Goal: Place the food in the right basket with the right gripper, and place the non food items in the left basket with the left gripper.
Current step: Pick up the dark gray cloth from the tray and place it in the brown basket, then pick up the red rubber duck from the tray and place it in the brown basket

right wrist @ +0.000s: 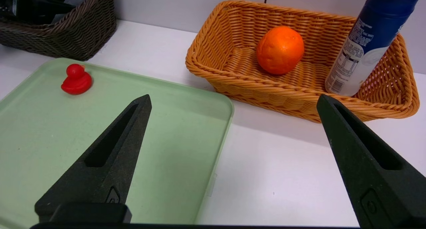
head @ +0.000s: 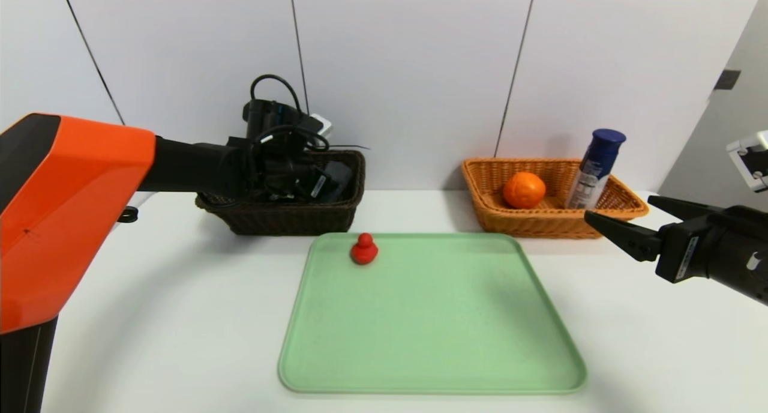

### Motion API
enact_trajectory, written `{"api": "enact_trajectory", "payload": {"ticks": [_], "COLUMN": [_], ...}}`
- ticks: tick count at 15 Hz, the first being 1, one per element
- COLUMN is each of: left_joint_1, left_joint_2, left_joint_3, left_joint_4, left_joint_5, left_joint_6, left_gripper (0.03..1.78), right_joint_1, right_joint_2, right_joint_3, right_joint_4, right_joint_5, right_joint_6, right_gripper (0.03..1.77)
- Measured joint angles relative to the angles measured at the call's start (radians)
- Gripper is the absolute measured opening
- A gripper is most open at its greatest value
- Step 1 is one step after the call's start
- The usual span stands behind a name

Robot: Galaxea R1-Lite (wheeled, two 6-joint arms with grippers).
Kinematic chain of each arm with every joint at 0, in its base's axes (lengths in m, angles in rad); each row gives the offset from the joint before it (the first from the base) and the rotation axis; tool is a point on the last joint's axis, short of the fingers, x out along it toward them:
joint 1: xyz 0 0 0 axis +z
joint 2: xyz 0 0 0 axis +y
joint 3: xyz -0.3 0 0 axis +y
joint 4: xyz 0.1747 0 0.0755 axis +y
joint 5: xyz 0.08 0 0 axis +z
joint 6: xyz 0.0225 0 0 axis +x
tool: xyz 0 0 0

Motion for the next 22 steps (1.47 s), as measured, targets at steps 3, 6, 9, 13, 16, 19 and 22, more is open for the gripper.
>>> {"api": "enact_trajectory", "payload": {"ticks": [3,6,9,13,16,19,22], "left_joint_1": [-0.001,-0.001,-0.001,-0.001,-0.002,-0.037,-0.092], "left_joint_2": [-0.020,-0.040,-0.066,-0.096,-0.146,-0.234,-0.326], "left_joint_3": [0.005,0.000,-0.001,0.002,0.023,0.105,0.261], "left_joint_4": [0.004,0.003,0.000,-0.002,-0.003,-0.009,-0.087], "left_joint_5": [-0.001,-0.001,-0.002,-0.003,-0.008,-0.010,-0.005], "left_joint_6": [0.000,0.000,0.000,-0.001,-0.016,-0.067,-0.158], "left_gripper": [1.45,1.53,1.58,1.63,1.66,1.67,1.67], "right_joint_1": [0.000,0.000,0.000,0.001,0.001,0.000,0.000], "right_joint_2": [0.000,0.000,0.001,0.001,0.001,-0.001,-0.003], "right_joint_3": [-0.001,-0.002,-0.003,-0.003,0.001,-0.001,-0.003], "right_joint_4": [0.000,-0.001,0.000,0.000,0.000,0.000,0.000], "right_joint_5": [0.000,0.000,0.000,0.000,0.000,-0.001,-0.001], "right_joint_6": [0.001,-0.001,-0.011,-0.020,-0.021,-0.021,-0.020], "right_gripper": [1.71,1.71,1.71,1.71,1.71,1.71,1.71]}}
